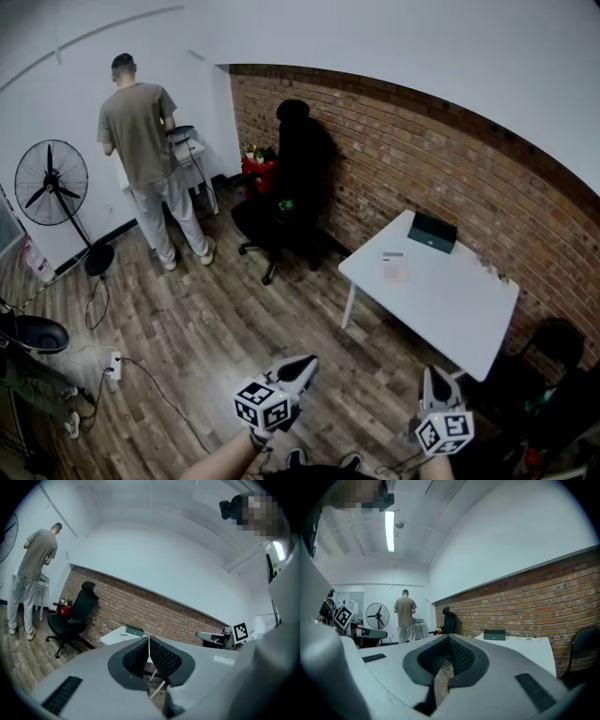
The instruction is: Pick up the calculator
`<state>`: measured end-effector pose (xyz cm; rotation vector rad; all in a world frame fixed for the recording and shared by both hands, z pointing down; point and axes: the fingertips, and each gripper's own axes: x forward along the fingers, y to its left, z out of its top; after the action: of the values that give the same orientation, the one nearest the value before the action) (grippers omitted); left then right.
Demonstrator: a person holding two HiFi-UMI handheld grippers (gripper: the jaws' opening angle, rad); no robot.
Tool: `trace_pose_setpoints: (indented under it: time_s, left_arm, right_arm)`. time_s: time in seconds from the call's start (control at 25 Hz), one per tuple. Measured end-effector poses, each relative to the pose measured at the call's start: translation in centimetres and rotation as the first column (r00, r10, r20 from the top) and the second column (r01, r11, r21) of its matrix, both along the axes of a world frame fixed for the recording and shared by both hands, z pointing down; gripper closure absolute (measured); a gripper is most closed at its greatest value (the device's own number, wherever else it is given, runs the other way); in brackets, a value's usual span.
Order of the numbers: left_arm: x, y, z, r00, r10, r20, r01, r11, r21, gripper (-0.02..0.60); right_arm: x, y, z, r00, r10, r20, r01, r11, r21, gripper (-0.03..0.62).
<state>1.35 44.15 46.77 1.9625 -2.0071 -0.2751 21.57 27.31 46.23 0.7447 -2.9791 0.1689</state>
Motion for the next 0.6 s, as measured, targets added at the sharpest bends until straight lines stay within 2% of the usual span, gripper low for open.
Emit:
trace_pose_setpoints:
  time_s: [0.28,0.6]
  left_arm:
    - [4.5,-2.8,-1.5,1.000,-0.011,0.023,0.010,1.000,0.013,0.574]
    - [7.9,-5.8,-2.1,0.998,-0.038,0.049,0.038,0.999,0.009,0.574]
  right_arm:
    - [4.8,-3.5,-1.3,1.000,0.024,0.007,-0.024,1.000,0.012,0.591]
    - [7.3,-7.1,-2.3,0.999,-0.005,0.042,0.003,0.999,0.032,0.591]
